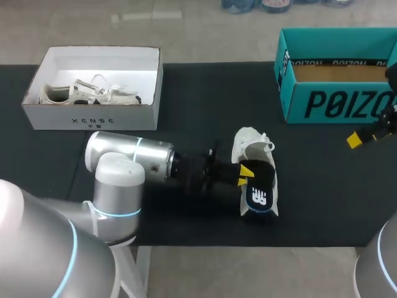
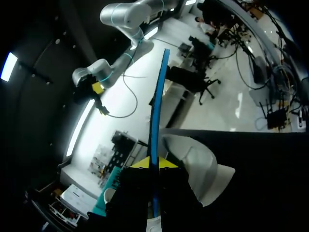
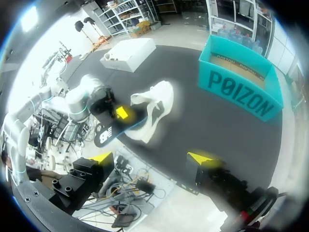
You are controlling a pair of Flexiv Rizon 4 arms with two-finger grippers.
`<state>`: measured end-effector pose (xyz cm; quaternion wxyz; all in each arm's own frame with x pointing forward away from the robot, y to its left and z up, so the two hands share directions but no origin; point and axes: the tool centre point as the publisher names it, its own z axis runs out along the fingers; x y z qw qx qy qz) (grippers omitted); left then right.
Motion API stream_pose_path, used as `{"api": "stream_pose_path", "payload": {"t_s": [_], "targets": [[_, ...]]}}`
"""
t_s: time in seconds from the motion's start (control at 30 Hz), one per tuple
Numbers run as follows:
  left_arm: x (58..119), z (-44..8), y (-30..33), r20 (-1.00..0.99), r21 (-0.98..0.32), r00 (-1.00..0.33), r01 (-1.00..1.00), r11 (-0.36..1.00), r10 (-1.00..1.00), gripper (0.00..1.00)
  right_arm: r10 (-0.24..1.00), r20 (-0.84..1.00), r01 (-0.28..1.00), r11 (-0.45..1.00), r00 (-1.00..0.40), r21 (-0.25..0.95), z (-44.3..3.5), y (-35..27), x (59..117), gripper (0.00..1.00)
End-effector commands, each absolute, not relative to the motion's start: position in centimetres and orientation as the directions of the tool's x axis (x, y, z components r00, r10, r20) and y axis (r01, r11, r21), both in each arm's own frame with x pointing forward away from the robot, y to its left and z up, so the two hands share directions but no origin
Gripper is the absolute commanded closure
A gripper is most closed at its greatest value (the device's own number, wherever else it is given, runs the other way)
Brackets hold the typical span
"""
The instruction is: Take the shoe out of the shoebox, open the shoe tongue, remove and reinsert the insole, then place the shoe into the shoebox
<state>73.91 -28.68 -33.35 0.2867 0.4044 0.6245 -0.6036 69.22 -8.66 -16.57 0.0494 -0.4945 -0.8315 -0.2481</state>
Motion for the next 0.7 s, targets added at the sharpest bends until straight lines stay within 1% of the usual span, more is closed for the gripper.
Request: {"api": "stream_pose_path", "payload": {"t_s": [0.03,0.1,0.33,0.43,0.47,0.5,0.53,0.57,0.63,0.7], "targets": [[73.8,-33.6,-28.9,-0.835,-0.534,-0.523,0.845,-0.025,0.171,1.00,0.799,0.327,0.848,0.387,-0.505,0.362,-16.6,-8.6,69.3,0.00],[73.9,-34.1,-29.3,-0.825,-0.549,-0.540,0.836,-0.006,0.166,1.00,0.799,0.327,0.848,0.387,-0.505,0.362,-16.6,-8.6,69.3,0.00],[74.6,-34.6,-29.4,-0.835,-0.526,-0.533,0.846,0.087,0.139,1.00,0.799,0.327,0.848,0.387,-0.505,0.362,-16.6,-8.6,69.3,0.00],[74.8,-34.5,-29.1,-0.837,-0.518,-0.528,0.849,0.106,0.144,1.00,0.799,0.327,0.848,0.387,-0.505,0.362,-16.6,-8.6,69.3,0.00],[74.8,-34.4,-29.1,-0.836,-0.519,-0.529,0.848,0.107,0.144,0.89,0.799,0.327,0.848,0.387,-0.505,0.362,-16.6,-8.6,69.3,0.00],[74.8,-34.3,-29.0,-0.836,-0.519,-0.529,0.848,0.108,0.143,0.55,0.799,0.327,0.848,0.387,-0.505,0.362,-16.6,-8.6,69.3,0.00],[74.8,-34.1,-28.9,-0.838,-0.518,-0.528,0.849,0.106,0.140,0.39,0.799,0.327,0.848,0.387,-0.505,0.362,-16.6,-8.6,69.3,0.00],[74.7,-33.9,-28.8,-0.841,-0.514,-0.524,0.851,0.104,0.137,0.31,0.799,0.327,0.848,0.387,-0.505,0.362,-16.6,-8.6,69.3,0.00],[74.7,-33.5,-28.7,-0.846,-0.507,-0.517,0.856,0.100,0.131,0.33,0.799,0.327,0.848,0.387,-0.505,0.362,-16.6,-8.6,69.3,0.00],[74.6,-33.0,-28.6,-0.854,-0.498,-0.506,0.862,0.096,0.122,0.38,0.799,0.327,0.848,0.387,-0.505,0.362,-16.6,-8.6,69.3,0.00]]}}
